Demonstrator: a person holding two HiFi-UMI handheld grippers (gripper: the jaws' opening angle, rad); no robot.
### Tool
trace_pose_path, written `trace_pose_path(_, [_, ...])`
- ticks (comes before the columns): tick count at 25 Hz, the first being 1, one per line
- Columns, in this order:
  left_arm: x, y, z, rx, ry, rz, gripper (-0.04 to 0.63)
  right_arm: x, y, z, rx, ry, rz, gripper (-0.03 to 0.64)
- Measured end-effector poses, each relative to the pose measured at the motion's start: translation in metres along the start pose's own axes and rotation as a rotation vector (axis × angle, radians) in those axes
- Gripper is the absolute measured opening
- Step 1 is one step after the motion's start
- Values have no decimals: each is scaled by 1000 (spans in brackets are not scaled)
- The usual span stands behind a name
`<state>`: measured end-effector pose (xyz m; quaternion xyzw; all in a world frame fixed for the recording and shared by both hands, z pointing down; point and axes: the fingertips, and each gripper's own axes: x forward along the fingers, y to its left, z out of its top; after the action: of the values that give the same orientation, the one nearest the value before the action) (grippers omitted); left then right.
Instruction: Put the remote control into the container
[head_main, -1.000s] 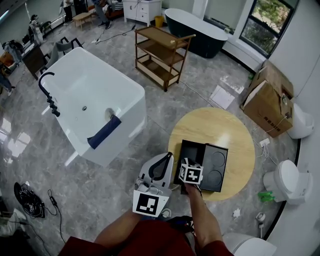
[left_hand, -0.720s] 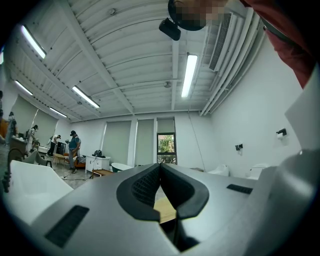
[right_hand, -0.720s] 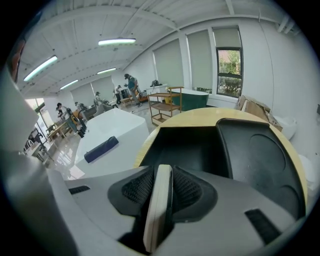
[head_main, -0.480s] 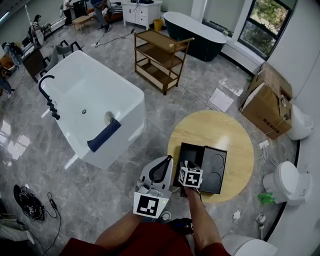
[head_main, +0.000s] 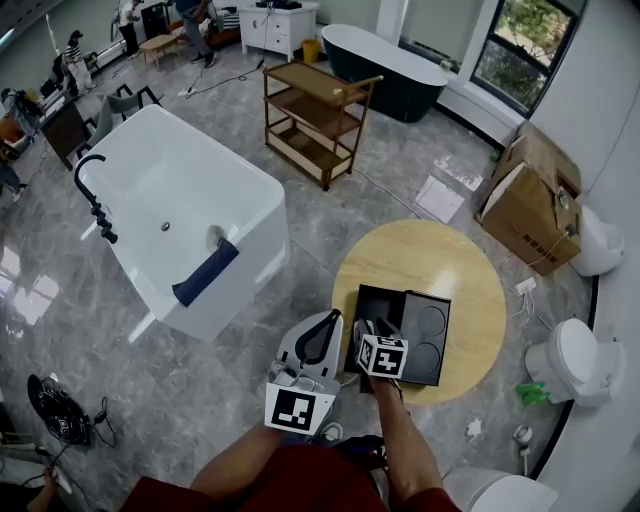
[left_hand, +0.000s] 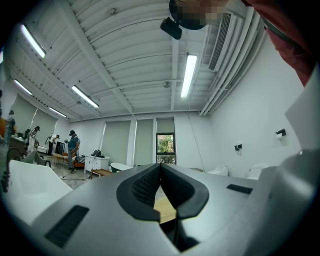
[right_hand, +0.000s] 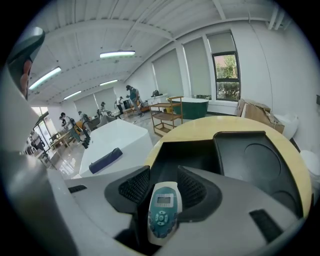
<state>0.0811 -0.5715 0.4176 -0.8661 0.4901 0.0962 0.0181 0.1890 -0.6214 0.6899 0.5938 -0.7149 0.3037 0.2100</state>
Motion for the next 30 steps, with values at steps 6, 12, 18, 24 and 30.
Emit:
trace_pose_path(6, [3,-2,0,-3,5,-3,15,-27,0,30,2,-108,4,167])
trace_pose_path(12, [5,-3,3,3,0,-3,15,-72,1,72,-10,-262,11,167])
trace_pose_path(18, [7,-8,5,9,6,-14,15,-133,-2,114,-38,-426,23,167])
trace_pose_path(24, [9,-18,5,21,18,-30,15,-199,-5,143,-75,-573,20,169])
trace_pose_path(30, [16,-41,12,20,0,-64,15,-254,-12,155,-87,-671,13,170])
